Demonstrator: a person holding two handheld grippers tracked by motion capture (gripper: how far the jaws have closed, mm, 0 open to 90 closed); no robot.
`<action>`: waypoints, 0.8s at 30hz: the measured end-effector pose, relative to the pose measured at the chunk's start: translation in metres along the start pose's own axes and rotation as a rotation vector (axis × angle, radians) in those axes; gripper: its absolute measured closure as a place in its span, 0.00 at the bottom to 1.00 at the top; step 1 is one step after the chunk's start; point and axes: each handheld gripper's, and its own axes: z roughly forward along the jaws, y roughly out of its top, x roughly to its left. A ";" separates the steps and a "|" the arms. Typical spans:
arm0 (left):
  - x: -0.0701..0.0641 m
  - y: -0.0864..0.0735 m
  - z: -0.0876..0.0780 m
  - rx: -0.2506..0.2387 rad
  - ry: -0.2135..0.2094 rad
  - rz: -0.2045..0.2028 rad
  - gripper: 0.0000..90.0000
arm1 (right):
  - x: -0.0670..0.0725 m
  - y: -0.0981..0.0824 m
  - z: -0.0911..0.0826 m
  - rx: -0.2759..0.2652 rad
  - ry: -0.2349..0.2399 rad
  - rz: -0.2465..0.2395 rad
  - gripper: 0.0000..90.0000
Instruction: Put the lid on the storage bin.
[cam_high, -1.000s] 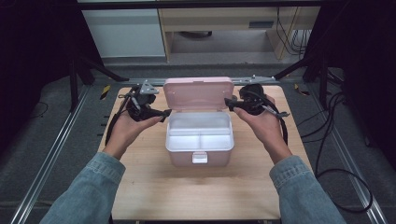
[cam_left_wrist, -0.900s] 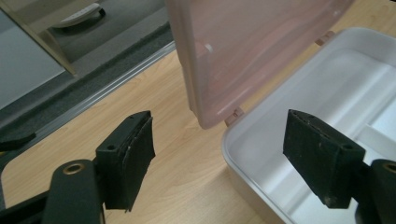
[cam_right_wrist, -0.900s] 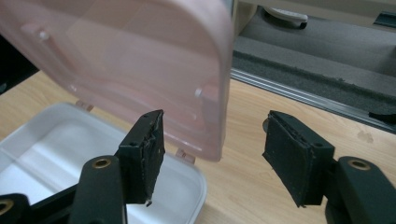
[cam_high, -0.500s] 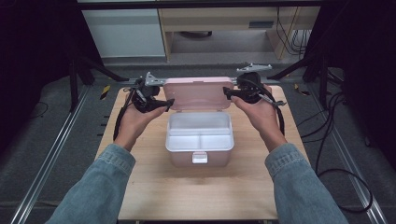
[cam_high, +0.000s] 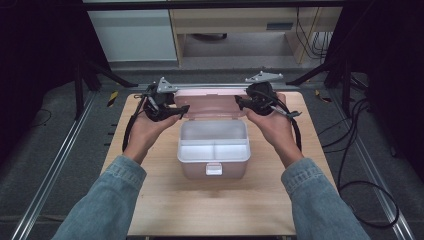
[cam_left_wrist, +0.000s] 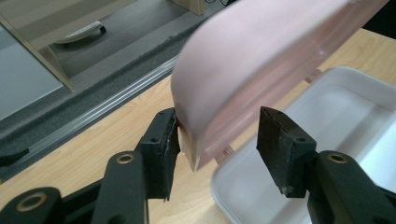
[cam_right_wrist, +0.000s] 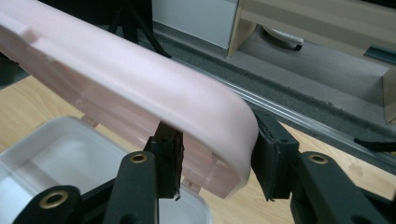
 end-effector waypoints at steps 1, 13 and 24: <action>-0.002 -0.001 -0.002 0.007 -0.001 0.004 0.51 | 0.002 -0.002 -0.002 -0.003 0.001 -0.005 0.62; -0.025 -0.037 -0.014 0.026 -0.035 -0.013 0.47 | 0.018 -0.050 -0.023 0.039 0.055 -0.010 0.49; -0.026 -0.081 -0.034 0.057 -0.041 -0.040 0.45 | 0.022 -0.084 -0.038 0.115 0.070 -0.001 0.43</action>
